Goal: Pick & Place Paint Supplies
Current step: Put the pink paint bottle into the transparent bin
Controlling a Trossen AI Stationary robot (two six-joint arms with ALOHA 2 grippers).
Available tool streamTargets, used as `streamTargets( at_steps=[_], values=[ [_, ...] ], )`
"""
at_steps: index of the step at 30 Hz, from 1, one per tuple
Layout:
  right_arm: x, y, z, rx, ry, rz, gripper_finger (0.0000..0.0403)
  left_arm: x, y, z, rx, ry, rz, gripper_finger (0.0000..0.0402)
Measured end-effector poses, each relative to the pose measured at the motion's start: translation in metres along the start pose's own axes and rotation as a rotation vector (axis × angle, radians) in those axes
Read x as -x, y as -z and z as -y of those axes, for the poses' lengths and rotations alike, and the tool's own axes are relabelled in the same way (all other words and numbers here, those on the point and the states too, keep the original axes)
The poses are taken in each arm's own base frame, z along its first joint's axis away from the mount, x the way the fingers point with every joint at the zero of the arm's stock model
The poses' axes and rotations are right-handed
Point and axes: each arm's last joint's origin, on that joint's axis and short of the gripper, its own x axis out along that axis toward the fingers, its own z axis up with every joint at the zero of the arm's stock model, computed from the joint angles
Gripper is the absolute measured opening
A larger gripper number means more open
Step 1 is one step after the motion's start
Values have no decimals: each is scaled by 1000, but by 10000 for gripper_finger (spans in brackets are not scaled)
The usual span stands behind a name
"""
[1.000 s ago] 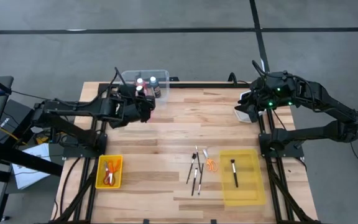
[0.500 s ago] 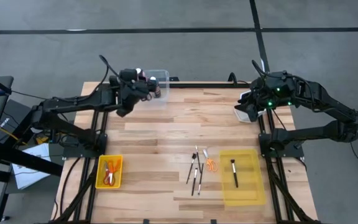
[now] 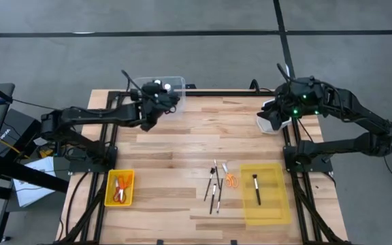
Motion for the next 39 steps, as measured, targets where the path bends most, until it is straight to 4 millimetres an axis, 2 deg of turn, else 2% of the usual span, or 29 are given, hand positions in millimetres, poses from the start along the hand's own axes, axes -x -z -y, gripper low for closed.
streamTargets(
  at_steps=[10, 16, 26, 39],
  values=[
    [0, -2, 4, -19, 20, 8, 187, -9, 51, -8, 53, -29, 23, 109],
    [0, -2, 4, -19, 20, 8, 187, -15, 63, -14, 73, -50, 19, 109],
    [-8, -4, 4, -30, 36, -12, 187, -27, 65, -17, 85, -34, -8, 109],
    [-13, -7, 3, -44, 44, -12, 187, -39, 99, 8, 53, -24, -25, 109]
  ],
)
